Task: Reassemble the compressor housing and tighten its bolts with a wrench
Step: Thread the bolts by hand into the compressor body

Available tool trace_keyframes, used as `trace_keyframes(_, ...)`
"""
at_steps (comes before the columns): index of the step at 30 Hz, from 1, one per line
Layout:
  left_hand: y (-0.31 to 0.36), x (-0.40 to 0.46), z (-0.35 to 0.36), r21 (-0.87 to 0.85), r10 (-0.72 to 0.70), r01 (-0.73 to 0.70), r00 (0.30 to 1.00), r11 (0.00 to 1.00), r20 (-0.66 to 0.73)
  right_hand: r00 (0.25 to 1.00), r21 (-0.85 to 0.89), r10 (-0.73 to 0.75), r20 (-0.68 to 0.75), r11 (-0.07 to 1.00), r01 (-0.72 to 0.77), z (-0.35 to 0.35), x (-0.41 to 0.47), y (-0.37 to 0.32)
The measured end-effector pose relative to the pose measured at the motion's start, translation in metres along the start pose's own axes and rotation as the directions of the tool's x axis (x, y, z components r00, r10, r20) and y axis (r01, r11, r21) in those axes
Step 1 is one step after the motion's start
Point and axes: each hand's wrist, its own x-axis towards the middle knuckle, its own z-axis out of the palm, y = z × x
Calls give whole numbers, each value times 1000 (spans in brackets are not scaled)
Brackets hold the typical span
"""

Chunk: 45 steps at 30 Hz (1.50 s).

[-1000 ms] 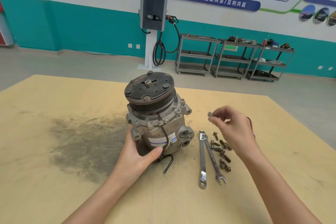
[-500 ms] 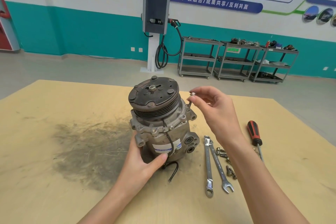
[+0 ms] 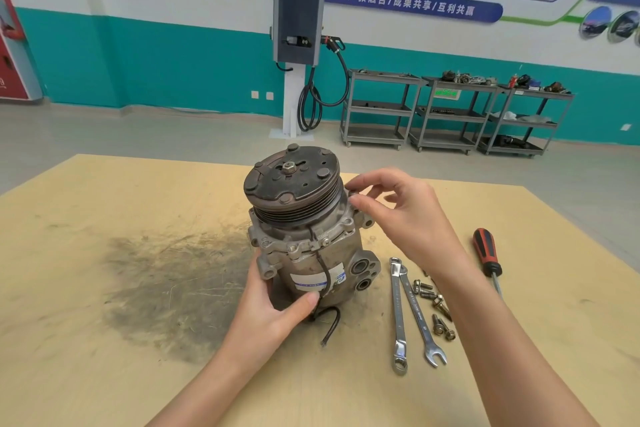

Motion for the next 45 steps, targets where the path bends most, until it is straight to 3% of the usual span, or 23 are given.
trace_keyframes(3, 1, 0, 0, 1, -6, 6, 1000, 1000, 0, 996, 46, 84, 3, 995, -84, -3, 0, 0)
trace_keyframes(9, 0, 1, -1, 7, -9, 9, 1000, 1000, -1, 995, -8, 94, 8, 996, -94, 0, 1, 0)
trace_keyframes(18, -1, 2, -2, 16, 15, -16, 1000, 1000, 15, 982, 190, 187, 20, 964, -188, 10, -1, 3)
trace_keyframes(21, -1, 1, -2, 5, 18, -19, 1000, 1000, 19, 982, 186, 165, 95, 966, -180, 13, -2, 5)
trace_keyframes(25, 0, 1, -2, 3, 15, -15, 1000, 1000, 23, 965, 352, 171, 198, 907, -233, 8, -1, 7)
trace_keyframes(31, 3, 0, -1, 12, 12, -13, 1000, 1000, 21, 974, 448, 206, 97, 864, -228, 18, -2, 10)
trace_keyframes(37, 2, 0, -2, 19, -1, 0, 1000, 1000, 22, 965, 421, 193, 178, 872, -252, 9, -1, 13)
trace_keyframes(43, 1, 1, -3, 20, -7, 7, 1000, 1000, 22, 974, 495, 206, 89, 840, -223, 18, -2, 12)
trace_keyframes(45, 2, 1, -3, 18, -4, 4, 1000, 1000, 24, 973, 490, 199, 120, 840, -232, 16, -2, 12)
